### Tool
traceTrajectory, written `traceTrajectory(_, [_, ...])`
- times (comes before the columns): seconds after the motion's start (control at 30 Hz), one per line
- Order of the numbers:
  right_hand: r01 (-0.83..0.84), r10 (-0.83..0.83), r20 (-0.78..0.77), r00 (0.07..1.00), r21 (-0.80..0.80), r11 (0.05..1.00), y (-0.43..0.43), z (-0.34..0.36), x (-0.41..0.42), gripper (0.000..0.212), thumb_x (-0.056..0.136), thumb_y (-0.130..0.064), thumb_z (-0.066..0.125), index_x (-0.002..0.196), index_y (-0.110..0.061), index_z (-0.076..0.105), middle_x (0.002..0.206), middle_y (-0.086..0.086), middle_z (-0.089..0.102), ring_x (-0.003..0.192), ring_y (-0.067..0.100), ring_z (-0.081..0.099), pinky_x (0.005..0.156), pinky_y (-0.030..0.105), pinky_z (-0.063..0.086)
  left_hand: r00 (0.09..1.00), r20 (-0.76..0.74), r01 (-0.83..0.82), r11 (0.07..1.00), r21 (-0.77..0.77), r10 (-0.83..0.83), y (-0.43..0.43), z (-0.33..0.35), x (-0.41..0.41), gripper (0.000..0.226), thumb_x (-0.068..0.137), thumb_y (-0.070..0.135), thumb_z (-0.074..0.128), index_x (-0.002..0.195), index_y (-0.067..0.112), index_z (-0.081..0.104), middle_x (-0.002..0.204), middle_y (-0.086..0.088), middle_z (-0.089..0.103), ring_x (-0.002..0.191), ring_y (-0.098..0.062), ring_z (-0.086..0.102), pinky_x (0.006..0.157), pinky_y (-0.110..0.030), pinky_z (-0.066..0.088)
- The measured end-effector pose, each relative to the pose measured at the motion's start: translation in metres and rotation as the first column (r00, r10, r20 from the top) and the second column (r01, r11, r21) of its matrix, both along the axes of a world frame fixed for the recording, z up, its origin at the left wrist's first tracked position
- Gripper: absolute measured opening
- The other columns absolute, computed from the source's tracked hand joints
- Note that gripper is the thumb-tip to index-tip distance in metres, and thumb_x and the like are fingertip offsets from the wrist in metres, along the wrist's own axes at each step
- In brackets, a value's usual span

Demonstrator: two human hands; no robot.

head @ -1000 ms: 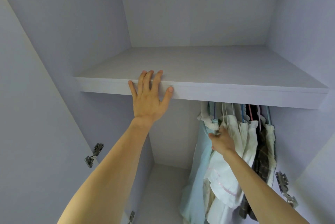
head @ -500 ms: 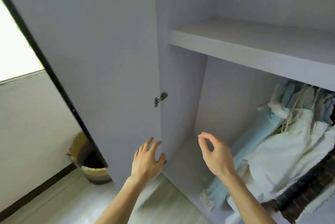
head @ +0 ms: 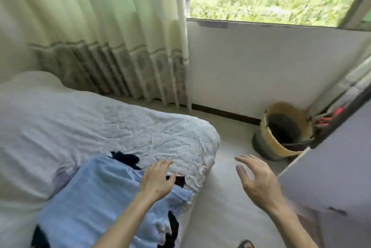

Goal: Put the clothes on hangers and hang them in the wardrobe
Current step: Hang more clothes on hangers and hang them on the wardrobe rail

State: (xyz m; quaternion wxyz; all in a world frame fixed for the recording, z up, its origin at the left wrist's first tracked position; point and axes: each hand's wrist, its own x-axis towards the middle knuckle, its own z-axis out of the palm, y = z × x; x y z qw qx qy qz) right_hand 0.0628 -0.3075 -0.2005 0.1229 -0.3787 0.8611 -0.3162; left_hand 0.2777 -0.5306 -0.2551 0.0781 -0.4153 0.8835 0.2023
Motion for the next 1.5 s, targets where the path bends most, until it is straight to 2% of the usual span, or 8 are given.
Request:
traceTrajectory(0.1, [-0.226,0.226,0.006,0.974,0.032,0.974,-0.059,0.001,0.05,0.03,0.096,-0.038,0.06,0.125,-0.036,0.066,0.134,-0.017,0.059,0.137,0.009,0.041,0.11,0.022,0.024,0.974,0.0,-0.228,0.974,0.015,0.228,-0.011,-0.002,0.1,0.054,0.099,0.046,0.044,0.15,0.03,0.036,0.156,0.008,0.035,0.141,-0.017,0.036,0.114,-0.034,0.031])
traceTrajectory(0.2, [-0.431,0.431,0.015,0.902,0.025,0.902,-0.105,0.009,0.096,0.03,0.096,-0.04,0.058,0.126,-0.04,0.064,0.136,-0.023,0.055,0.14,0.003,0.036,0.115,0.025,0.026,0.905,-0.013,-0.424,0.905,0.033,0.425,-0.005,-0.003,0.177,0.054,0.101,0.046,0.042,0.152,0.029,0.035,0.156,0.007,0.034,0.141,-0.018,0.036,0.114,-0.035,0.031])
traceTrajectory(0.4, [-0.788,0.791,-0.037,0.611,0.078,0.611,-0.174,0.006,0.178,0.032,0.098,-0.041,0.054,0.129,-0.037,0.062,0.137,-0.019,0.056,0.141,0.009,0.037,0.115,0.032,0.031,0.635,-0.072,-0.768,0.638,0.053,0.769,0.049,-0.007,0.283,0.051,0.099,0.04,0.049,0.147,0.026,0.044,0.15,0.004,0.044,0.136,-0.017,0.043,0.108,-0.032,0.037])
traceTrajectory(0.67, [-0.957,0.96,0.014,0.28,0.085,0.278,-0.199,-0.015,0.258,0.035,0.099,-0.042,0.052,0.134,-0.038,0.058,0.14,-0.018,0.054,0.143,0.009,0.034,0.115,0.027,0.029,0.345,-0.052,-0.936,0.348,0.06,0.937,0.132,-0.011,0.346,0.052,0.099,0.041,0.043,0.149,0.023,0.042,0.151,0.004,0.043,0.139,-0.018,0.041,0.112,-0.035,0.037])
traceTrajectory(0.8, [-0.985,0.991,0.067,0.115,0.136,0.105,-0.194,-0.027,0.292,0.039,0.101,-0.044,0.047,0.139,-0.037,0.053,0.147,-0.015,0.048,0.146,0.011,0.028,0.118,0.031,0.028,0.249,-0.034,-0.965,0.251,0.072,0.968,0.161,-0.015,0.359,0.053,0.101,0.042,0.046,0.151,0.025,0.038,0.155,0.005,0.039,0.14,-0.016,0.039,0.114,-0.037,0.036])
traceTrajectory(0.93, [-0.983,0.994,0.11,0.028,0.183,0.007,-0.193,-0.037,0.317,0.041,0.101,-0.044,0.045,0.142,-0.037,0.049,0.15,-0.014,0.045,0.148,0.011,0.024,0.12,0.033,0.026,0.207,-0.025,-0.974,0.208,0.089,0.978,0.172,-0.021,0.369,0.055,0.101,0.041,0.046,0.152,0.023,0.036,0.156,0.003,0.038,0.143,-0.015,0.037,0.117,-0.039,0.033])
traceTrajectory(1.17, [-0.954,0.99,0.137,0.021,0.298,-0.021,-0.226,-0.06,0.369,0.044,0.101,-0.044,0.044,0.144,-0.037,0.046,0.152,-0.01,0.044,0.148,0.014,0.025,0.12,0.035,0.025,0.232,-0.003,-0.963,0.23,0.137,0.973,0.136,-0.047,0.418,0.055,0.1,0.041,0.047,0.151,0.023,0.038,0.156,0.006,0.039,0.142,-0.013,0.037,0.116,-0.038,0.034])
traceTrajectory(1.5, [-0.834,0.96,0.226,0.165,0.552,0.014,-0.323,-0.134,0.467,0.049,0.103,-0.045,0.037,0.151,-0.035,0.035,0.157,-0.011,0.035,0.149,0.016,0.021,0.12,0.035,0.023,0.405,0.0,-0.886,0.392,0.247,0.915,-0.035,-0.124,0.511,0.053,0.1,0.039,0.046,0.149,0.02,0.041,0.153,0.003,0.043,0.141,-0.015,0.04,0.115,-0.036,0.036])
